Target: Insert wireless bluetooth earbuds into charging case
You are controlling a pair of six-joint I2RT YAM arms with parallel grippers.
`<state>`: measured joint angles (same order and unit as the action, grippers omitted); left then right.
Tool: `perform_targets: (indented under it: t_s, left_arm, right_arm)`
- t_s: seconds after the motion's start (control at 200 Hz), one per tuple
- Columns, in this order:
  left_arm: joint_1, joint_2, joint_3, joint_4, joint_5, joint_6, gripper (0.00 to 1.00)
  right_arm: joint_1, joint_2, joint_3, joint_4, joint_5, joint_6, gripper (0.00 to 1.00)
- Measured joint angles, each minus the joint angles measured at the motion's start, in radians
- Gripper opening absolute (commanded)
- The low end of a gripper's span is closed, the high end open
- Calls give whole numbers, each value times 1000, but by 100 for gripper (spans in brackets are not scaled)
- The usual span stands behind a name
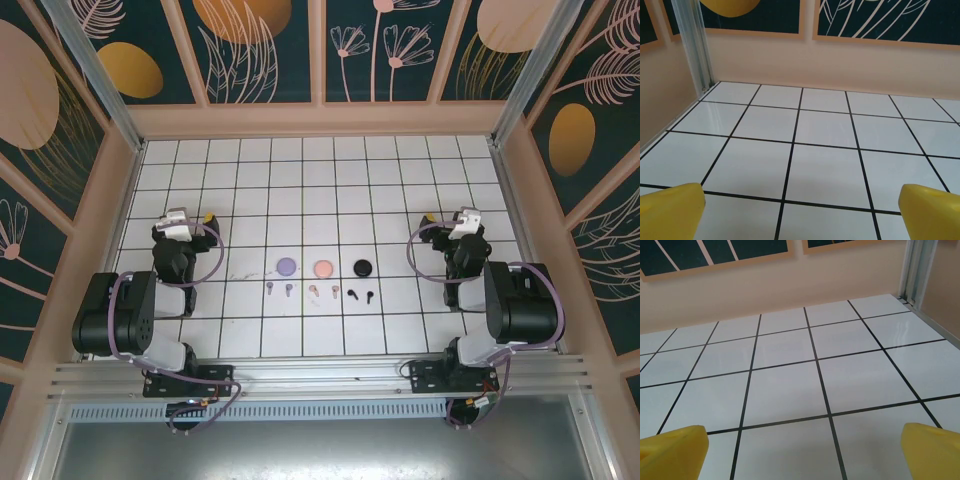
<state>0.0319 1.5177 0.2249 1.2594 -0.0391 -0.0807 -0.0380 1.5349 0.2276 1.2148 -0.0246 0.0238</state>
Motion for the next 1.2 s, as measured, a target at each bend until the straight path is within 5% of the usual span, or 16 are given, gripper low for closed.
perform_targets:
  t_s: [0.946,1.196]
  left_arm:
    - [-13,-1,7,-7,-23,0,99]
    - [-13,-109,29,-130,-26,0,99]
  right_arm:
    - [-15,-1,0,-4,-28,1,99]
    - [24,-148,54,-200,63,5,99]
